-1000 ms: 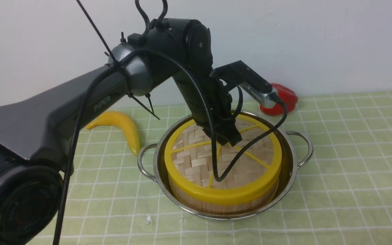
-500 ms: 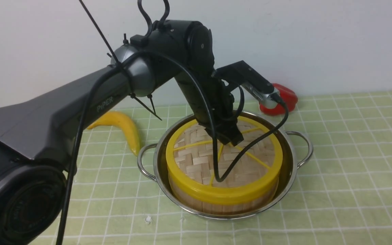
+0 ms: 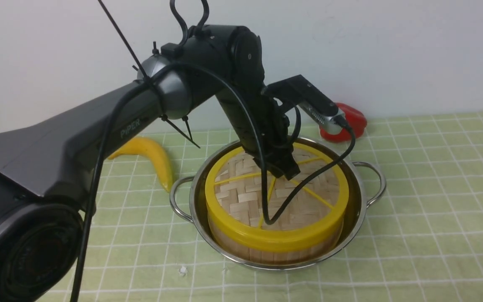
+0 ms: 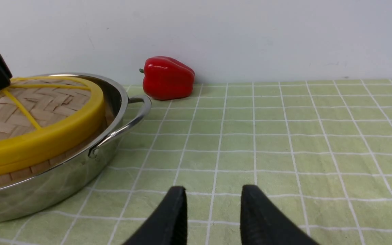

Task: Place the steamer in the pot on the green tablecloth, and put the lid on the steamer.

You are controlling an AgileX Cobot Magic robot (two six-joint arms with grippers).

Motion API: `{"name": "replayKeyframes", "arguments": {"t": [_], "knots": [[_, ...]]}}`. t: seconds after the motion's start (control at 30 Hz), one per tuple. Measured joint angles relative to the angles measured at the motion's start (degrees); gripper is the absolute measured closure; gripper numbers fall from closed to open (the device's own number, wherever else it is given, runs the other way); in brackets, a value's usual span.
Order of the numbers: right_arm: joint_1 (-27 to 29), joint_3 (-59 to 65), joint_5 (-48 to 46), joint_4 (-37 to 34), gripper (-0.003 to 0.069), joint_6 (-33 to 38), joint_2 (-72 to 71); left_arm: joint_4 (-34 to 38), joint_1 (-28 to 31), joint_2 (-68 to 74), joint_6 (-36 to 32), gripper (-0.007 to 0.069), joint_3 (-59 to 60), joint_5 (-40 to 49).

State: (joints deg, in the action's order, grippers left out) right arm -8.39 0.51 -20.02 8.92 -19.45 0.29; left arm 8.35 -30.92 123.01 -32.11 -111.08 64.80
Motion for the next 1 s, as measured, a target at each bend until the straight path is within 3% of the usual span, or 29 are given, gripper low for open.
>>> {"name": "replayKeyframes", "arguments": {"t": [0.03, 0.1, 0.13, 0.2, 0.23, 0.27, 0.33, 0.43, 0.6, 0.7, 1.0], "knots": [[0.00, 0.00, 0.00, 0.00, 0.0416, 0.00, 0.00, 0.00, 0.00, -0.08, 0.09, 0.0449, 0.00, -0.13], [0.00, 0.00, 0.00, 0.00, 0.0416, 0.00, 0.00, -0.21, 0.00, -1.25, 1.18, 0.0353, -0.21, -0.63], [0.00, 0.00, 0.00, 0.00, 0.0416, 0.00, 0.00, -0.45, 0.00, -3.01, 3.21, 0.0249, -0.71, -0.49], [0.00, 0.00, 0.00, 0.00, 0.0416, 0.00, 0.00, -0.46, 0.00, -4.57, 4.11, 0.0180, -1.06, -0.28], [0.00, 0.00, 0.00, 0.00, 0.0416, 0.00, 0.00, -0.46, 0.00, -7.30, 5.30, 0.0097, -1.72, -0.06], [0.00, 0.00, 0.00, 0.06, 0.0416, 0.00, 0.00, -0.46, 0.00, -7.30, 5.48, 0.0087, -1.78, -0.03], [0.00, 0.00, 0.00, 0.06, 0.0416, 0.00, 0.00, -0.40, 0.00, -12.12, 7.46, -0.0013, -2.42, 0.16], [0.00, 0.00, 0.00, 0.00, 0.0416, 0.00, 0.00, -0.31, 0.00, -17.36, 9.96, -0.0055, -2.61, 0.23], [0.00, 0.00, 0.00, 0.00, 0.0416, 0.00, 0.00, -0.24, 0.00, -24.19, 11.56, -0.0053, -2.82, -0.47], [0.00, 0.00, 0.00, 0.00, 0.0416, 0.00, 0.00, -0.22, 0.00, -26.77, 11.64, -0.0014, -2.82, -1.54], [0.00, 0.00, 0.00, 0.00, 0.0416, 0.00, 0.00, -0.29, 0.00, -27.93, 12.30, 0.0176, -2.21, -1.54]]}}
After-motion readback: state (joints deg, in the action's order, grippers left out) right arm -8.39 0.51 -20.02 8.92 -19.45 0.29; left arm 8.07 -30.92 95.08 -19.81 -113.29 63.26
